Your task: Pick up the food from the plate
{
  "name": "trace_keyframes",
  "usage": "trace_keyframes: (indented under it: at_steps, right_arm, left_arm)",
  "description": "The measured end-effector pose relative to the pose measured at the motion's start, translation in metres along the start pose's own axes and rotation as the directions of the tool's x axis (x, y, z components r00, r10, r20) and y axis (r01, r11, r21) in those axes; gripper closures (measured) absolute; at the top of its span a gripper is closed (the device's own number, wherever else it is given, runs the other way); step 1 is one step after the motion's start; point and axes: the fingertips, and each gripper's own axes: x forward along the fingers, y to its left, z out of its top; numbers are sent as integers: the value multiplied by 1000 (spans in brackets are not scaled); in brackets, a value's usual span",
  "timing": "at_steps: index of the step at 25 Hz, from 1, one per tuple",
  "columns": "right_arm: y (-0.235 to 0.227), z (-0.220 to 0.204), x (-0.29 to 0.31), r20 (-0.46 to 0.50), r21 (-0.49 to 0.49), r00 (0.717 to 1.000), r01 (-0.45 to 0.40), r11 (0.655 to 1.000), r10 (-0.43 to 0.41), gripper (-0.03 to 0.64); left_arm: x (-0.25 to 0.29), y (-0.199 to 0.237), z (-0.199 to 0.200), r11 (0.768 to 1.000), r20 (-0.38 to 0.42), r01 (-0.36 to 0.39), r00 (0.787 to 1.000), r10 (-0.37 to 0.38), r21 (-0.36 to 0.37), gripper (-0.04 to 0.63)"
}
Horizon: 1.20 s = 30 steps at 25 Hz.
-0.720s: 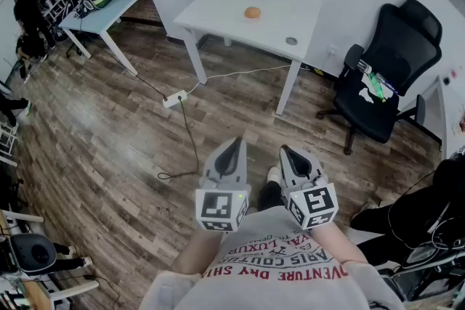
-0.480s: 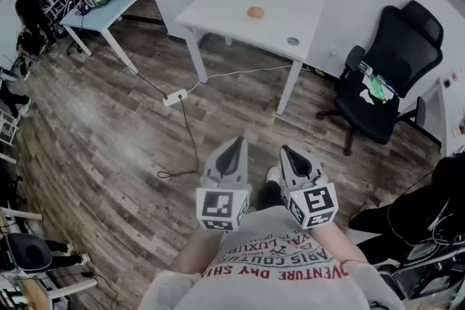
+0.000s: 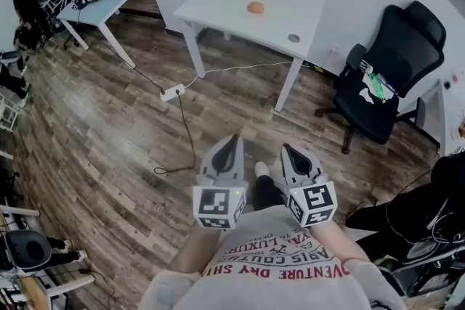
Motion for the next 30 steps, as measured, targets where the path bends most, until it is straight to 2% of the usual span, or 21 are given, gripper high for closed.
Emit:
trace_keyframes:
  at_steps: [9,19,27,30]
  right_arm:
    - [-34,1,57,-14,43,1000,-18,999,19,606]
    - [-129,49,176,13,87,998,-55,995,54,606]
    - [-216,89,255,39,106,997,-64,992,60,606]
    - [-239,94,277,42,108,998,-55,993,51,606]
  left_arm:
    - [58,24,-10,1000,-44,-24,999,23,-9,588]
    - [195,63,16,997,-73,-67,995,69,24,588]
    - [303,78,54,991,-46,-90,994,94,98,588]
    - [333,83,60,983,-30,-88,995,94,162,588]
